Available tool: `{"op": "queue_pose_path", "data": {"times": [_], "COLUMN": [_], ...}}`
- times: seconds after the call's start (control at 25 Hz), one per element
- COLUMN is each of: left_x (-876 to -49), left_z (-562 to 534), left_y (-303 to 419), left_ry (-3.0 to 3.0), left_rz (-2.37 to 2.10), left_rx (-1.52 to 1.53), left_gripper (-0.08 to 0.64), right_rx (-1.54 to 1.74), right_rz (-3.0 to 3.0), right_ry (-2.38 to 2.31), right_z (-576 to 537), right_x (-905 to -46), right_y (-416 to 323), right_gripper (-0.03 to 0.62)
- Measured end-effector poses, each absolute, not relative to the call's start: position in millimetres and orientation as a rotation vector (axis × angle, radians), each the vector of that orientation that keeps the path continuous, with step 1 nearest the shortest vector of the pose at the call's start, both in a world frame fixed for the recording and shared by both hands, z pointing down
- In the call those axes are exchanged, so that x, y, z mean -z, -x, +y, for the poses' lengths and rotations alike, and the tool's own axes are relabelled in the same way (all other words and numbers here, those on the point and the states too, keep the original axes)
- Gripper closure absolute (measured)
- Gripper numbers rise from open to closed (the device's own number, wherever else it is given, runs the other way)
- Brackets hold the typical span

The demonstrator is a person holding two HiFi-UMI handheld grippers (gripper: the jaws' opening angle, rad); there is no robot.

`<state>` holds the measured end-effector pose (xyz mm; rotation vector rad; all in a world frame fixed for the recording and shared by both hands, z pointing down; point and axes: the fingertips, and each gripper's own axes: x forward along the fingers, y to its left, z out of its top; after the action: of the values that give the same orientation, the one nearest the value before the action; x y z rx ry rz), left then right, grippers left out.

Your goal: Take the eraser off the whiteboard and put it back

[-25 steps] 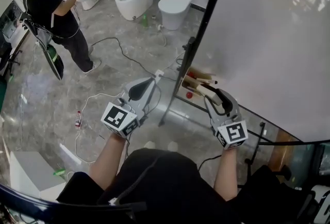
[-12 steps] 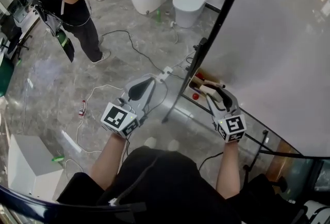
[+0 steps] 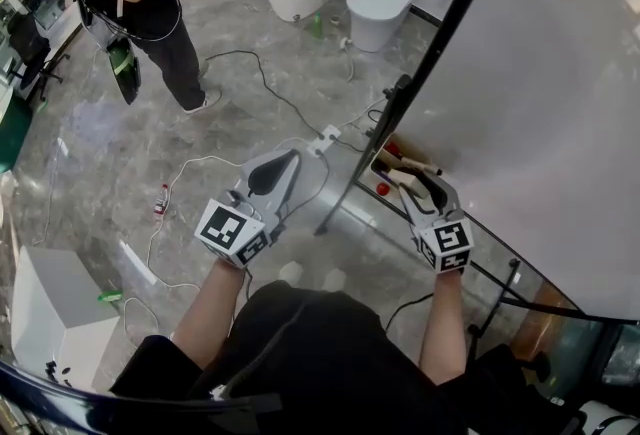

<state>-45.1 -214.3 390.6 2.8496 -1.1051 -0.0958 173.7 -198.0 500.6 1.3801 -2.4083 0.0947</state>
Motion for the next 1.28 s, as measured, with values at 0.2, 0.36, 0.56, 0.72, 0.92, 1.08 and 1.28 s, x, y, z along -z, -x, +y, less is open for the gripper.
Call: {"op": "queue_pose_path", "data": {"times": [0.2, 0.36, 0.56, 0.72, 0.92, 1.08, 1.28], "left_x": [-388.9, -390.0, -392.5, -392.8, -393.5, -393.4, -391.0], "left_z": [-214.9, -213.2, -212.7, -212.9, -213.2, -212.8, -211.3], "left_y": [46.4, 47.2, 51.6, 53.4, 55.2, 59.3, 60.0], "left_ry": [-2.841, -2.832, -2.83, -2.83, -2.849, -2.845, -2.852], "left_rz": [-1.117, -1.124, -1.134, -1.139, -1.125, -1.135, -1.119], "left_rx": [0.103, 0.106, 0.093, 0.096, 0.095, 0.101, 0.108], "left_gripper": [0.557, 0.557, 0.557, 0.557, 0.557, 0.557, 0.557], "right_rx": [-0.108, -0.118, -0.121, -0.123, -0.124, -0.127, -0.124], "right_rz": [-2.376, -2.346, -2.314, -2.302, -2.288, -2.285, -2.27], "right_ry": [-1.354, -1.329, -1.31, -1.309, -1.323, -1.339, -1.363], "right_z": [-202.2, -204.0, -205.3, -205.4, -207.0, -207.7, -206.4], "right_x": [-513.3, -526.3, -536.5, -541.3, -544.8, -547.9, -547.6], "right_y": [-172.7, -171.8, -171.3, -172.2, -174.4, -175.2, -177.2], "right_gripper": [0.391, 0.39, 0.387, 0.385, 0.382, 0.379, 0.357]}}
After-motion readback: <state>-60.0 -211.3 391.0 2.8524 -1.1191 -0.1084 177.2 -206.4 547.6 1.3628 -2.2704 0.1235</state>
